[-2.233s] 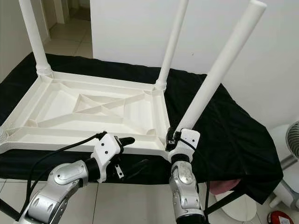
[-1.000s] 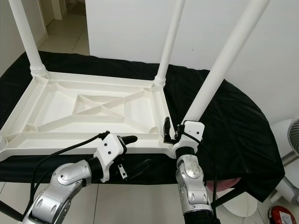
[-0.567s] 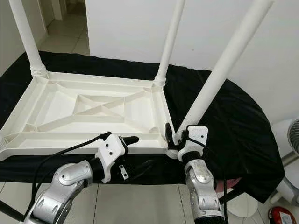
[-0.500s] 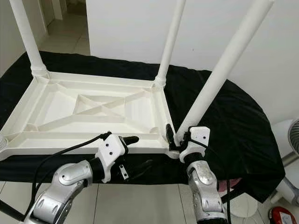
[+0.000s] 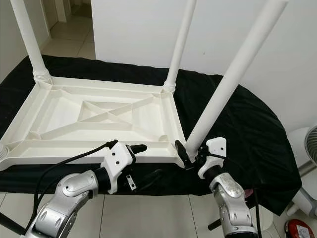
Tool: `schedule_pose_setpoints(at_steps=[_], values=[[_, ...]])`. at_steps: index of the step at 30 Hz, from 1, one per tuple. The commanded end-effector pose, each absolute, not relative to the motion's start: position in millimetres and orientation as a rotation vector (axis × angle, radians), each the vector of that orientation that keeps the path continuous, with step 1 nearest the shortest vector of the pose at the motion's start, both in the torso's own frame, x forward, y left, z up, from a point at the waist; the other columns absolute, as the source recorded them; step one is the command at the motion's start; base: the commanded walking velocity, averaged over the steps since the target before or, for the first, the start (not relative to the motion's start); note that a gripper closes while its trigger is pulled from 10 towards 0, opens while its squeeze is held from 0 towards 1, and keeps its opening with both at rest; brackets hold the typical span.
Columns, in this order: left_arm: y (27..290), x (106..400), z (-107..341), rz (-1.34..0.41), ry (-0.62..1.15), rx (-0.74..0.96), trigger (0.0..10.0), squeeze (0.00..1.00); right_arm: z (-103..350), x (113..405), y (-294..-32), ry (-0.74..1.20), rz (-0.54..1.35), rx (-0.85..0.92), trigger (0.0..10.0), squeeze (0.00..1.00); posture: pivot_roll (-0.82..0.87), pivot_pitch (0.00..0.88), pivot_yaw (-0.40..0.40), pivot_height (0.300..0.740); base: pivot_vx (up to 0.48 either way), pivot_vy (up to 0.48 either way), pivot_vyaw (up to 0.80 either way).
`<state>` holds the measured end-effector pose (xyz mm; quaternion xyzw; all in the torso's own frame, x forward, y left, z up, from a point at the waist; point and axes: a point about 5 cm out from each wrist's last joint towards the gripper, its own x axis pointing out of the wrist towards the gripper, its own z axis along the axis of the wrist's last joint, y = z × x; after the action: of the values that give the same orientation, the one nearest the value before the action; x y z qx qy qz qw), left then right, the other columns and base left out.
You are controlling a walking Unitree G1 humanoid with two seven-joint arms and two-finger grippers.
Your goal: Building children table
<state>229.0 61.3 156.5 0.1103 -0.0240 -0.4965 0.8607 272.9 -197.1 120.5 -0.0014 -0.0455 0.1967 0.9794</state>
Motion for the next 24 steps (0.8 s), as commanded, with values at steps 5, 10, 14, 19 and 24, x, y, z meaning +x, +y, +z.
schedule_pose_setpoints(at_steps=[5, 10, 14, 19, 24], values=[[57.7, 228.4, 151.4, -1.02, -0.008, 0.206, 10.0, 0.0, 121.4, 281.3, -211.0, -0.07, 0.44, -0.025, 10.0, 0.0, 0.01, 0.0, -0.12, 0.74, 0.0, 0.0, 0.0], [57.2, 227.6, 149.1, -1.029, 0.019, 0.189, 10.0, 0.0, 121.8, 284.0, -212.8, -0.066, 0.459, -0.035, 10.0, 0.0, 0.01, 0.0, -0.12, 0.74, 0.0, 0.0, 0.0], [55.4, 229.1, 142.4, -1.029, 0.097, 0.161, 10.0, 0.0, 118.8, 291.4, -211.6, -0.024, 0.553, -0.052, 10.0, 0.0, 0.01, 0.0, -0.113, 0.74, 0.0, 0.0, 0.0], [54.6, 230.5, 142.7, -1.027, 0.095, 0.173, 10.0, 0.0, 117.5, 297.4, -209.4, -0.006, 0.616, -0.076, 10.0, 0.0, 0.01, 0.0, -0.107, 0.74, 0.0, 0.0, 0.0], [54.9, 231.5, 143.4, -1.025, 0.092, 0.183, 10.0, 0.0, 119.2, 302.9, -208.6, -0.009, 0.64, -0.085, 10.0, 0.0, 0.02, 0.0, -0.106, 0.74, 0.0, 0.0, 0.0]])
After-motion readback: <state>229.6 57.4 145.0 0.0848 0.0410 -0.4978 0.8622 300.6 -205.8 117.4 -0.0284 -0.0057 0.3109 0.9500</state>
